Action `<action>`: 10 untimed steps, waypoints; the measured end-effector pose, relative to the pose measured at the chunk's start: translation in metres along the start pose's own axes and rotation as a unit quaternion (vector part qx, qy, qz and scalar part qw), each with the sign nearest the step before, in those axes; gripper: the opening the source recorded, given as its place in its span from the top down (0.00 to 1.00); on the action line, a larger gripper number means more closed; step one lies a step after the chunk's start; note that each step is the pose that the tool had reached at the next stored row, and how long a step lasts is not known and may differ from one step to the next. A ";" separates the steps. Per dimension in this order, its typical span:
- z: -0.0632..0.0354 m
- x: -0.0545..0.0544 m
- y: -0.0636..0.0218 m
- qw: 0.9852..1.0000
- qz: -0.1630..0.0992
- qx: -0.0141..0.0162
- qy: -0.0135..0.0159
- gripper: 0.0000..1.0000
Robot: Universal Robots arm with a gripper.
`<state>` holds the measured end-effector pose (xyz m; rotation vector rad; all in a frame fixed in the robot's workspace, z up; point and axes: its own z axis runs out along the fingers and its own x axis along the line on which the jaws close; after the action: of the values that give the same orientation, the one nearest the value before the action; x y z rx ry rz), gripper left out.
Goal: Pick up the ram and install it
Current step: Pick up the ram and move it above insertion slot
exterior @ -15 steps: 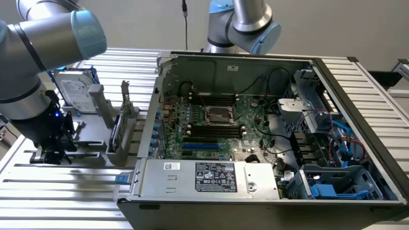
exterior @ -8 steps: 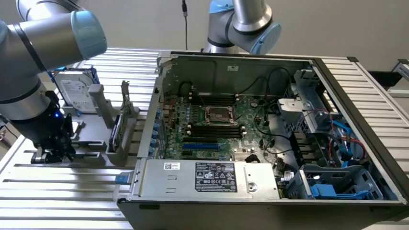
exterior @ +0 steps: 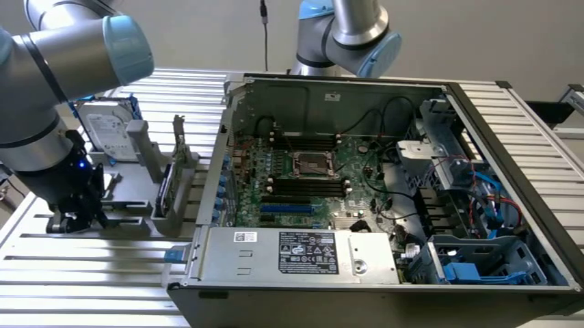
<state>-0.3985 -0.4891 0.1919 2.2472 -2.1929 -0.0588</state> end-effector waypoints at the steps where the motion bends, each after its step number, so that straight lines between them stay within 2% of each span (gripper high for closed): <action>1: -0.0001 0.000 -0.0002 1.000 0.001 0.000 0.000 0.86; 10: -0.0003 0.000 -0.0021 1.000 0.009 0.000 0.000 0.86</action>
<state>-0.3964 -0.4891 0.1921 2.2282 -2.2124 -0.0600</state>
